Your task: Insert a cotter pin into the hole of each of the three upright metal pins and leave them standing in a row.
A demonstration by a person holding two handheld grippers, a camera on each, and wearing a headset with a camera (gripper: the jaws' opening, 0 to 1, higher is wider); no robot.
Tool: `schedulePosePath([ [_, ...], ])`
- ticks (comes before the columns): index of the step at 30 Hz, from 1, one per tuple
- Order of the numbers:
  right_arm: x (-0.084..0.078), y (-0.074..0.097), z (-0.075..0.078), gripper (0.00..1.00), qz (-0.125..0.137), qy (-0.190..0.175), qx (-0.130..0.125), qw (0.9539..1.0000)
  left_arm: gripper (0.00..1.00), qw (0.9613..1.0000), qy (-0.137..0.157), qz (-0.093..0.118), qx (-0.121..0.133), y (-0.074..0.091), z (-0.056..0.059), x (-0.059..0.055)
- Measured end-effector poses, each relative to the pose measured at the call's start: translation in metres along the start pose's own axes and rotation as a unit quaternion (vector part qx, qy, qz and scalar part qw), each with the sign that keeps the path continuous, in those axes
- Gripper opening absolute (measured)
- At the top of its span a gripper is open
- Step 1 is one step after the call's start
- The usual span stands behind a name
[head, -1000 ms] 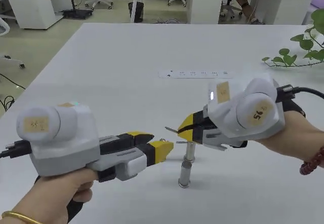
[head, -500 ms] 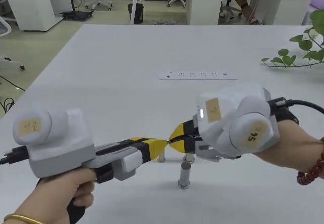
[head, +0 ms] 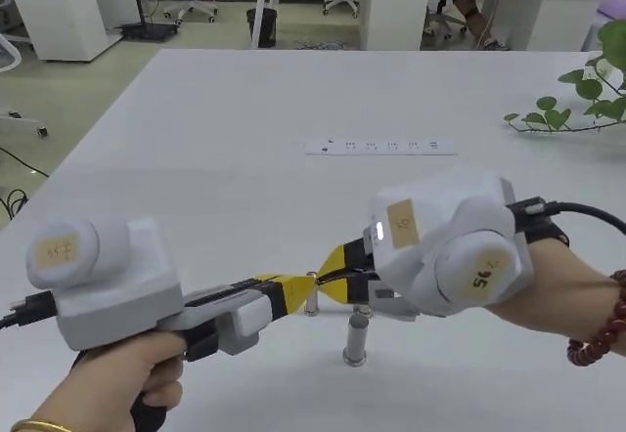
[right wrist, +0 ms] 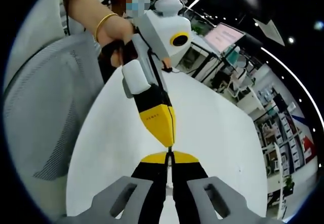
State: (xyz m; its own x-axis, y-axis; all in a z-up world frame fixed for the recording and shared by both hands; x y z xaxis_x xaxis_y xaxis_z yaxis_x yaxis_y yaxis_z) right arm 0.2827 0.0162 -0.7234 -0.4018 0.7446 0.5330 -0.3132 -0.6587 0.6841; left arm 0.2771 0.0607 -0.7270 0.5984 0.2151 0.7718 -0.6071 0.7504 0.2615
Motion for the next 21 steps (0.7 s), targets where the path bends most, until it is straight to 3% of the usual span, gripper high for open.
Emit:
schedulePosePath([
  [7, 0.0002, -0.001, -0.0016, 0.03, 0.002, -0.007, 0.002, 1.0, 0.01, 0.9998, 0.017, 0.009, -0.006, 0.0011, -0.0019, -0.0025],
  [14, 0.0006, -0.0038, -0.0016, 0.04, 0.018, -0.047, 0.01, 0.9987, 0.0, 0.9998, 0.015, 0.012, -0.002, 0.0025, -0.0036, -0.0019],
  [21, 0.0003, -0.004, 0.0, 0.07, 0.054, -0.13, 0.032, 0.9896, 0.0, 0.9999, -0.003, 0.01, 0.002, 0.0038, -0.0059, -0.003],
])
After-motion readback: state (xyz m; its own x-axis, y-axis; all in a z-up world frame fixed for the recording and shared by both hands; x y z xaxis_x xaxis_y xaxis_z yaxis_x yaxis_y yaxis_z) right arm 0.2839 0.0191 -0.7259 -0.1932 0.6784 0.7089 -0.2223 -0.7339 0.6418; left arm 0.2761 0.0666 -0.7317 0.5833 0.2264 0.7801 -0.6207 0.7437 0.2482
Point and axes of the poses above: the centre of the closed fingertips' face, and the gripper's own axes: y roughly backward along the fingers, z roughly to its right, x roughly out of its top, the point moved 3 cm from there along y, roughly backward along the fingers, and after that the axes turned 2 degrees about -z, right-handed, at the moved point
